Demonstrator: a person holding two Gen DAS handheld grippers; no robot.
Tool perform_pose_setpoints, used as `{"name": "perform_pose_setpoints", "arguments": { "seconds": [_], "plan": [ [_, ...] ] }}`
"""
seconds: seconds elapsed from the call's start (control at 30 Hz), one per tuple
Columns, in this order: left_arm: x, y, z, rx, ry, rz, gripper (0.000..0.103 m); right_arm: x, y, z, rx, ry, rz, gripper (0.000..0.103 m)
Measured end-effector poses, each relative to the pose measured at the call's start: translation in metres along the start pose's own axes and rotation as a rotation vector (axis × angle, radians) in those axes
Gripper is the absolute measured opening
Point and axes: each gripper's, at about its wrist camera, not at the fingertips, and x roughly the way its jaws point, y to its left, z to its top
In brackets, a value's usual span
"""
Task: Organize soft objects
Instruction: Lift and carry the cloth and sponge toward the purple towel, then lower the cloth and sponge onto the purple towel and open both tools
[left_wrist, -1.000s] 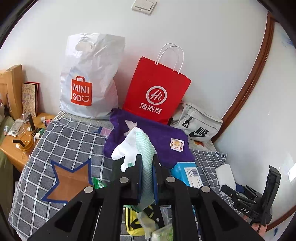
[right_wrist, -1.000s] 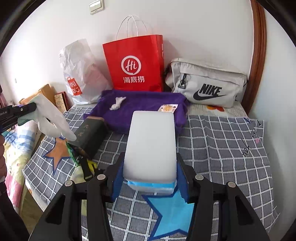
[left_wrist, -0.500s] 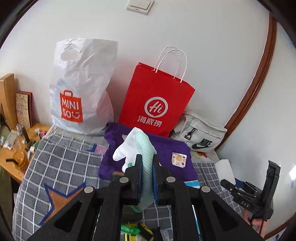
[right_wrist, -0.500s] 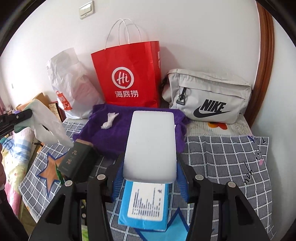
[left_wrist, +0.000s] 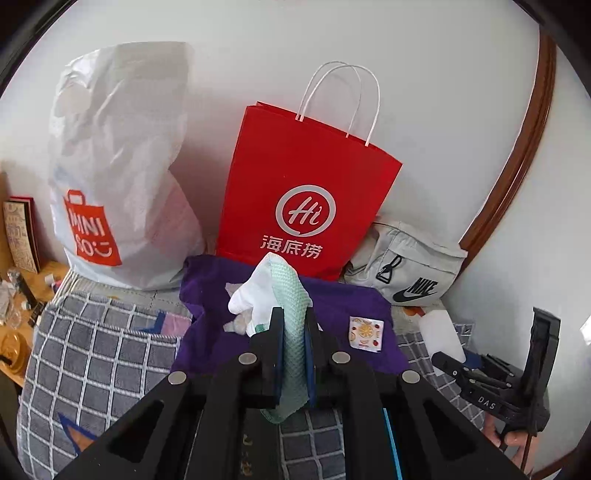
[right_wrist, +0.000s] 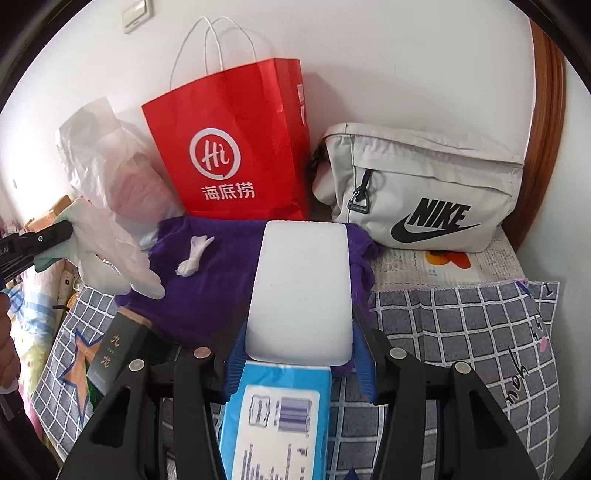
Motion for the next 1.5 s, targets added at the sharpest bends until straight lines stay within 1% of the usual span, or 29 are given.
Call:
{"name": "perform_pose_setpoints", "arguments": {
  "seconds": [0.2, 0.27, 0.3, 0.4, 0.5, 0.67, 0.8, 0.9, 1.0, 1.1, 1.13, 1.17, 1.2, 1.23, 1.27, 1.3, 1.37, 1.4, 1.5],
  "plan": [
    [0.029, 0.006, 0.006, -0.013, 0.028, -0.06, 0.01, 0.035, 0.004, 0.013, -0.018, 0.032, 0.008, 0.05],
    [0.04, 0.009, 0.006, -0.014, 0.045, -0.065, 0.01, 0.045, 0.006, 0.016, -0.028, 0.042, 0.014, 0.05],
    [0.046, 0.01, 0.006, -0.011, 0.056, -0.053, 0.01, 0.051, 0.008, 0.017, -0.036, 0.049, 0.018, 0.05],
    [0.069, 0.015, 0.0, 0.02, 0.115, 0.016, 0.01, 0.067, 0.01, 0.017, -0.054, 0.074, 0.019, 0.05],
    [0.09, 0.026, -0.007, 0.01, 0.172, 0.061, 0.01, 0.082, 0.01, 0.014, -0.068, 0.105, 0.018, 0.05],
    [0.117, 0.036, -0.017, -0.009, 0.253, 0.087, 0.01, 0.105, 0.004, 0.006, -0.061, 0.159, 0.017, 0.05],
    [0.129, 0.041, -0.021, -0.01, 0.287, 0.095, 0.01, 0.117, 0.002, 0.002, -0.067, 0.186, 0.02, 0.05],
    [0.137, 0.041, -0.023, -0.002, 0.305, 0.098, 0.01, 0.122, 0.001, 0.002, -0.054, 0.198, 0.043, 0.05],
    [0.143, 0.04, -0.026, 0.006, 0.322, 0.096, 0.01, 0.129, 0.002, 0.001, -0.058, 0.23, 0.045, 0.05],
    [0.147, 0.042, -0.028, -0.004, 0.345, 0.08, 0.017, 0.133, 0.001, 0.0, -0.051, 0.257, 0.052, 0.051],
    [0.147, 0.043, -0.028, -0.012, 0.353, 0.069, 0.026, 0.134, 0.0, 0.001, -0.05, 0.257, 0.05, 0.051],
    [0.147, 0.044, -0.027, -0.019, 0.357, 0.062, 0.039, 0.135, 0.0, 0.001, -0.051, 0.259, 0.049, 0.052],
    [0.146, 0.044, -0.027, -0.027, 0.357, 0.059, 0.045, 0.135, 0.001, 0.001, -0.056, 0.261, 0.05, 0.056],
    [0.143, 0.043, -0.026, -0.031, 0.348, 0.054, 0.051, 0.134, 0.002, 0.001, -0.064, 0.259, 0.051, 0.063],
    [0.139, 0.042, -0.025, -0.027, 0.337, 0.052, 0.055, 0.133, 0.003, 0.001, -0.071, 0.256, 0.048, 0.066],
    [0.136, 0.04, -0.024, -0.023, 0.329, 0.051, 0.057, 0.129, 0.006, 0.001, -0.085, 0.244, 0.041, 0.07],
    [0.129, 0.039, -0.021, -0.019, 0.317, 0.052, 0.066, 0.123, 0.009, 0.002, -0.101, 0.217, 0.026, 0.076],
    [0.124, 0.037, -0.02, -0.018, 0.312, 0.058, 0.066, 0.117, 0.011, 0.003, -0.109, 0.204, 0.017, 0.079],
    [0.111, 0.037, -0.018, -0.022, 0.296, 0.072, 0.067, 0.104, 0.012, 0.005, -0.105, 0.181, 0.001, 0.079]
  ]
}}
